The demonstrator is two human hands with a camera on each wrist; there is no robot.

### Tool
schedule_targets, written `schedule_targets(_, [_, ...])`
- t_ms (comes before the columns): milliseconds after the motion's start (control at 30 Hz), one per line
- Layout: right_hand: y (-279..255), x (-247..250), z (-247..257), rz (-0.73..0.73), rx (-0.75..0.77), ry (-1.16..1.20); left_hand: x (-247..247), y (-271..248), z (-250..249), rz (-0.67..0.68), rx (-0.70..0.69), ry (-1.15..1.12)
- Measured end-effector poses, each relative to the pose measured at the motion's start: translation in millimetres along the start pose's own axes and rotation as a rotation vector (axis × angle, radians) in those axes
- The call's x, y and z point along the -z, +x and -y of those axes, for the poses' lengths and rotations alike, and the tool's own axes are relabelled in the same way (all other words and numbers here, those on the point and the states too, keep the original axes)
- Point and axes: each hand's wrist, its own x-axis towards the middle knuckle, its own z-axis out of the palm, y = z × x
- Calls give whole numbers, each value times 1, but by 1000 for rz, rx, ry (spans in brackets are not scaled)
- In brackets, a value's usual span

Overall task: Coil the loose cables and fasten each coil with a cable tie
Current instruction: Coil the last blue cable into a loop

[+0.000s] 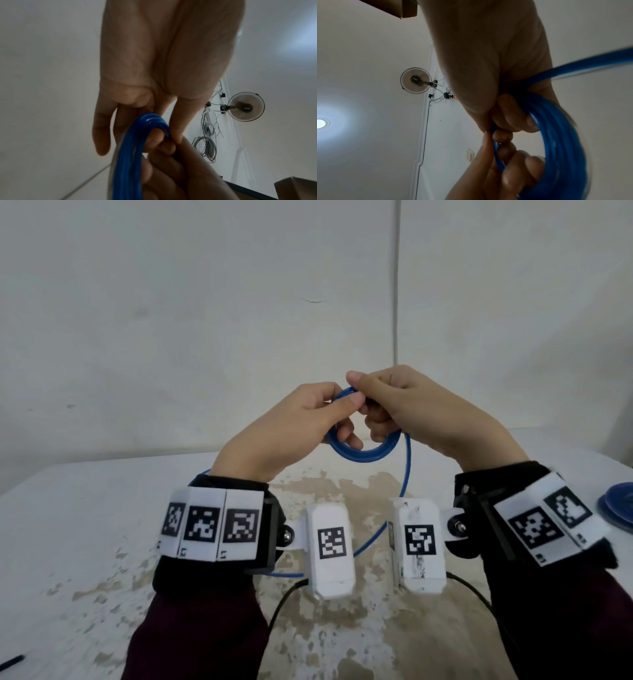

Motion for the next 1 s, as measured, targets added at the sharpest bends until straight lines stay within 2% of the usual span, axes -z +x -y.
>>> schedule_targets(67, [3, -6, 0, -2, -32, 75, 4, 0, 1, -27, -7, 89])
schedule_targets(167, [8, -14, 1, -71, -46, 166, 10, 1, 2, -196, -77, 168])
schedule_targets(267, [8, -13, 2, -119, -6, 269, 9, 6, 3, -351, -151, 102])
schedule_targets(333, [8, -11, 3, -145, 22, 290, 4, 9, 3, -388, -174, 59])
schedule_targets(433, [8, -11, 5, -207, 49, 262, 2, 9, 3, -321, -178, -75])
schedule_targets(533, [6, -11, 7, -159, 59, 282, 9, 3, 2, -31, -86, -432])
schedule_targets(600, [4, -11, 9, -98, 50, 269, 15, -3, 2, 97, -50, -522])
schedule_targets(667, [4, -14, 10, -89, 43, 268, 15, -3, 2, 68, -79, -443])
schedule_targets(767, [7, -14, 7, -158, 23, 294, 8, 2, -1, -70, -137, -384])
schedule_targets(867, [7, -7, 4, -143, -17, 305, 0, 7, -2, -161, -167, -425])
schedule_targets(1000, [5, 1, 4, -102, -31, 428, -3, 10, -1, -208, -205, -470])
